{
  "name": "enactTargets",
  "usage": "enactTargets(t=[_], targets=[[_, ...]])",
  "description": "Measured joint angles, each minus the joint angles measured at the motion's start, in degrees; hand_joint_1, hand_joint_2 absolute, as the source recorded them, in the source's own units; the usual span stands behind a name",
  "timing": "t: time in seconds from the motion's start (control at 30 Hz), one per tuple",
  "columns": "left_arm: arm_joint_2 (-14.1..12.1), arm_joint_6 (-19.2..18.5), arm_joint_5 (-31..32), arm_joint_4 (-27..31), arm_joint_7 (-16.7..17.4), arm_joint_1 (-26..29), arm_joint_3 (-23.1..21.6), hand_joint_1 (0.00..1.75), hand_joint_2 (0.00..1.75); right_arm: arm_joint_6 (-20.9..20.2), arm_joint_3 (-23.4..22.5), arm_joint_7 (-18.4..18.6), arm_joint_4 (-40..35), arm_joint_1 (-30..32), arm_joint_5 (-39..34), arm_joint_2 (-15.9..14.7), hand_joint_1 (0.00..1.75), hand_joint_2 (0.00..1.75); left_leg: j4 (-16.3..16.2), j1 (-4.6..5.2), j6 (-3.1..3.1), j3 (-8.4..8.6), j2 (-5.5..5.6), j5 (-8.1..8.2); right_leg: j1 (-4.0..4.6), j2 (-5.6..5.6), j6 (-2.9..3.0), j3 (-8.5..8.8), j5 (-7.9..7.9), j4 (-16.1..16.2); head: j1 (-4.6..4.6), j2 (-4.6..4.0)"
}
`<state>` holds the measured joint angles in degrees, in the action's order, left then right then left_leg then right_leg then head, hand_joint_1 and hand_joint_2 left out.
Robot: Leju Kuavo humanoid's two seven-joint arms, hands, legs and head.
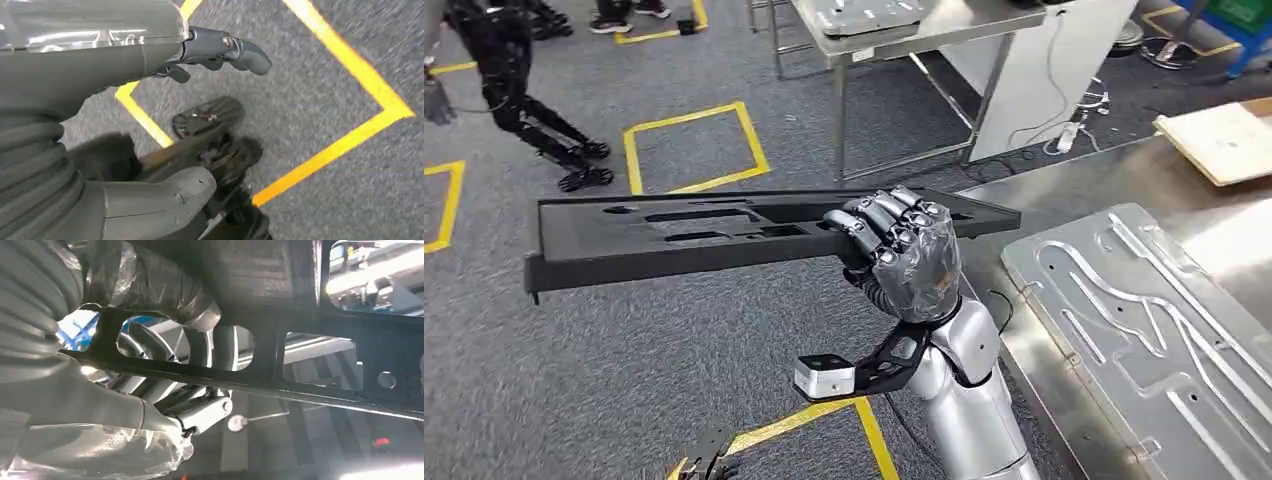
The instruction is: Take the parts from the cabinet and place them on the table.
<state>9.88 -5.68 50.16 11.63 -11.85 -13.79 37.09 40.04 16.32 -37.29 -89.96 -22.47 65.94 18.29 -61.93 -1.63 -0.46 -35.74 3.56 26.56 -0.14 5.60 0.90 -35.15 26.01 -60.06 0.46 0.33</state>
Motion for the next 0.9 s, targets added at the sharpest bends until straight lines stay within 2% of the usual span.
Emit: enactTargets(t=[0.03, 0.07, 0.13, 0.17, 0.2, 0.23, 0.3, 0.33, 0.37, 0.4, 0.47, 0.5, 0.53, 0.57, 0.63, 0.67, 0.7, 0.73, 0.77, 0.8, 0.83, 0.87, 0.9], targets=[[0.00, -0.13, -0.15, 0.00, 0.02, -0.04, 0.15, 0.00, 1.75, 0.00, 0.11, 0.00, 0.00, -0.16, -0.02, 0.00, 1.75, 1.75, 1.30, -0.07, 0.11, 0.40, 0.85, 0.21, 0.25, 0.67, -0.36, -0.65, 0.23, -0.89, -0.02, 0.00], [-0.04, -0.22, -0.20, 0.00, 0.38, -0.07, 0.24, 0.00, 1.75, 0.00, 0.44, 0.00, 0.00, -0.10, -0.07, 0.00, 1.75, 1.75, 0.84, 0.16, 0.42, 0.23, 0.46, 0.17, -0.19, 1.06, -0.75, -0.92, -0.01, -0.71, -0.02, 0.00], [-0.20, -0.37, -0.17, 0.00, 0.81, -0.20, 0.26, 0.00, 1.75, 0.00, 0.53, 0.02, -0.02, -0.11, -0.20, -0.02, 1.75, 1.75, 1.00, 0.49, 1.09, 0.35, -0.55, -0.01, -0.32, 2.20, -1.47, -1.09, -0.27, -0.29, -0.04, 0.00], [-0.04, -0.48, -0.15, 0.00, 0.88, -0.32, 0.26, 0.00, 1.75, 0.00, 0.53, 0.07, -0.02, -0.11, -0.20, -0.02, 1.75, 1.75, 1.60, -0.07, 1.62, 0.56, -1.31, -0.35, -0.16, 1.67, -1.63, -1.14, -0.07, -0.50, -0.04, 0.00], [-0.20, -0.50, -0.15, 0.02, 0.94, -0.48, 0.26, 0.00, 1.75, 0.00, 0.55, 0.07, -0.02, -0.26, -0.22, -0.06, 1.75, 1.75, 1.86, -0.02, 1.83, 0.77, -1.81, -0.41, 0.23, -1.68, -2.01, -1.42, 0.61, -1.46, 0.13, 0.00], [-0.20, -0.55, -0.15, 0.00, 0.94, -0.50, 0.29, 0.00, 1.75, 0.00, 0.64, 0.07, -0.02, -0.42, -0.22, -0.09, 1.75, 1.75, 2.05, 0.06, 2.22, 0.90, -2.51, -0.40, 0.07, -3.83, -2.41, -2.78, 2.32, -4.18, 0.24, 0.00], [-0.29, -0.55, -0.15, 0.00, 1.03, -0.19, 0.29, 0.00, 1.75, 0.00, 0.77, 0.07, -0.02, -0.45, -0.26, -0.09, 1.75, 1.75, 2.05, 0.21, 2.49, 0.91, -4.09, -0.30, -0.35, -5.04, -2.95, -6.97, 5.84, -12.18, 0.24, 0.00], [-0.37, -0.55, -0.15, 0.00, 1.05, -0.09, 0.29, 0.00, 1.75, 0.00, 0.79, 0.07, 0.02, -0.39, -0.26, -0.11, 1.75, 1.75, 2.04, 0.21, 2.49, 0.90, -4.70, -0.21, -0.48, -5.18, -3.07, -8.31, 6.49, -14.51, 0.28, 0.00], [-0.50, -0.59, -0.05, 0.02, 1.20, -0.04, 0.31, 0.00, 1.75, 0.00, 0.79, 0.07, 0.11, -0.39, -0.37, -0.15, 1.75, 1.75, 2.03, 0.21, 2.48, 0.91, -5.53, -0.13, -0.67, -5.34, -3.17, -9.23, 6.28, -15.85, 0.26, 0.00], [-0.50, -0.64, 0.22, 0.00, 1.36, -0.08, 0.31, 0.00, 1.75, 0.00, 0.79, 0.07, 0.13, -0.38, -0.42, -0.17, 1.75, 1.75, 2.03, 0.21, 2.43, 1.01, -6.22, 0.00, -0.74, -5.47, -3.18, -8.71, 4.80, -14.51, 0.26, 0.00], [-0.57, -0.79, 0.31, 0.02, 1.82, -0.28, 0.31, 0.00, 1.75, 0.00, 0.90, 0.07, 0.13, -0.47, -0.52, -0.17, 1.75, 1.75, 2.04, 0.21, 2.15, 1.49, -7.34, 0.30, -0.62, -6.50, -2.83, -4.31, -0.21, -5.97, 0.26, 0.00], [-0.59, -0.77, 0.31, 0.00, 2.19, -0.40, 0.31, 0.00, 1.75, 0.00, 1.05, 0.13, 0.13, -0.64, -0.61, -0.15, 1.75, 1.75, 2.09, 0.25, 1.98, 1.79, -7.75, 0.47, -0.34, -8.53, -2.35, -1.65, -2.04, -0.97, 0.26, 0.00], [-0.66, -0.77, 0.26, 0.02, 2.25, -0.46, 0.31, 0.00, 1.75, 0.00, 1.27, 0.24, 0.13, -0.87, -0.70, -0.15, 1.75, 1.75, 2.11, 0.57, 1.71, 1.88, -8.24, 0.63, 0.52, -10.70, -1.91, -1.15, -0.93, 0.29, 0.28, 0.00], [-0.83, -0.77, 0.24, 0.00, 2.43, -0.56, 0.33, 0.00, 1.75, 0.00, 1.53, 0.35, 0.13, -1.06, -0.77, -0.07, 1.75, 1.75, 2.27, 0.59, 1.38, 1.94, -8.60, 0.65, 0.77, -9.85, -1.44, -1.31, -1.28, 0.52, 0.24, 0.00], [-1.05, -0.77, 0.18, 0.02, 2.67, -0.67, 0.44, 0.00, 1.75, 0.00, 1.84, 0.70, 0.13, -1.24, -0.81, -0.07, 1.75, 1.75, 2.69, 0.58, 0.78, 2.44, -9.87, 0.72, 0.89, -8.49, -0.97, -1.52, -1.18, 0.47, 0.24, 0.00], [-1.07, -0.77, 0.11, 0.02, 2.76, -0.88, 0.44, 0.00, 1.75, 0.00, 1.90, 0.72, 0.13, -1.25, -0.83, -0.07, 1.75, 1.75, 2.90, 0.81, 0.31, 2.96, -10.50, 0.82, 0.85, -7.72, -0.51, -1.16, -1.44, 1.14, 0.24, 0.00], [-1.25, -0.77, 0.09, 0.02, 2.80, -1.04, 0.46, 0.00, 1.75, 0.00, 2.06, 0.85, 0.13, -1.16, -0.83, -0.02, 1.75, 1.75, 2.28, 0.35, 0.03, 2.81, -8.52, 1.47, 0.09, -7.21, -0.11, -0.41, -1.83, 1.87, 0.24, 0.00], [-1.40, -0.77, 0.04, 0.02, 2.82, -1.17, 0.53, 0.00, 1.75, 0.00, 2.15, 1.01, 0.15, -1.43, -0.81, 0.00, 1.75, 1.75, 0.39, 0.33, -0.05, 2.08, -6.06, 2.69, -0.04, -6.62, 0.18, -0.21, -1.93, 2.08, 0.26, 0.00], [-1.40, -0.81, 0.04, 0.02, 2.98, -1.18, 0.61, 0.00, 1.75, 0.00, 2.43, 1.29, 0.17, -1.66, -0.76, 0.02, 1.75, 1.75, -3.51, 0.31, -0.05, 0.18, -4.71, 4.86, -0.03, -6.24, 0.66, -0.23, -1.90, 2.05, 0.13, 0.00], [-1.42, -0.87, 0.04, 0.02, 3.04, -0.98, 0.66, 0.00, 1.75, 0.00, 2.62, 1.42, 0.20, -1.60, -0.74, 0.00, 1.75, 1.75, -8.18, 0.33, -0.19, -2.12, -4.11, 6.90, 0.00, -5.46, 0.76, -0.19, -1.84, 2.00, 0.11, 0.00], [-1.49, -0.88, 0.07, 0.02, 3.08, -0.71, 0.66, 0.00, 1.75, 0.00, 2.73, 1.62, 0.28, -1.47, -0.68, 0.00, 1.75, 1.75, -12.38, 0.32, -0.36, -4.39, -4.00, 8.28, 0.09, -4.62, 0.88, -0.24, -1.76, 1.87, 0.15, 0.00], [-1.51, -0.88, 0.20, 0.02, 3.11, -0.46, 0.66, 0.00, 1.75, 0.00, 2.82, 1.75, 0.37, -1.41, -0.64, 0.00, 1.75, 1.75, -14.35, 0.32, -0.48, -5.63, -4.00, 8.17, 0.10, -3.72, 0.89, -0.29, -1.73, 1.64, 0.11, 0.00], [-1.53, -0.88, 0.20, 0.02, 3.11, -0.33, 0.68, 0.00, 1.75, 0.00, 2.87, 1.90, 0.46, -1.41, -0.61, -0.07, 1.75, 1.75, -13.70, 0.30, -0.54, -5.60, -3.99, 6.80, 0.06, -2.80, 0.82, -0.35, -1.61, 1.37, 0.13, 0.00]])
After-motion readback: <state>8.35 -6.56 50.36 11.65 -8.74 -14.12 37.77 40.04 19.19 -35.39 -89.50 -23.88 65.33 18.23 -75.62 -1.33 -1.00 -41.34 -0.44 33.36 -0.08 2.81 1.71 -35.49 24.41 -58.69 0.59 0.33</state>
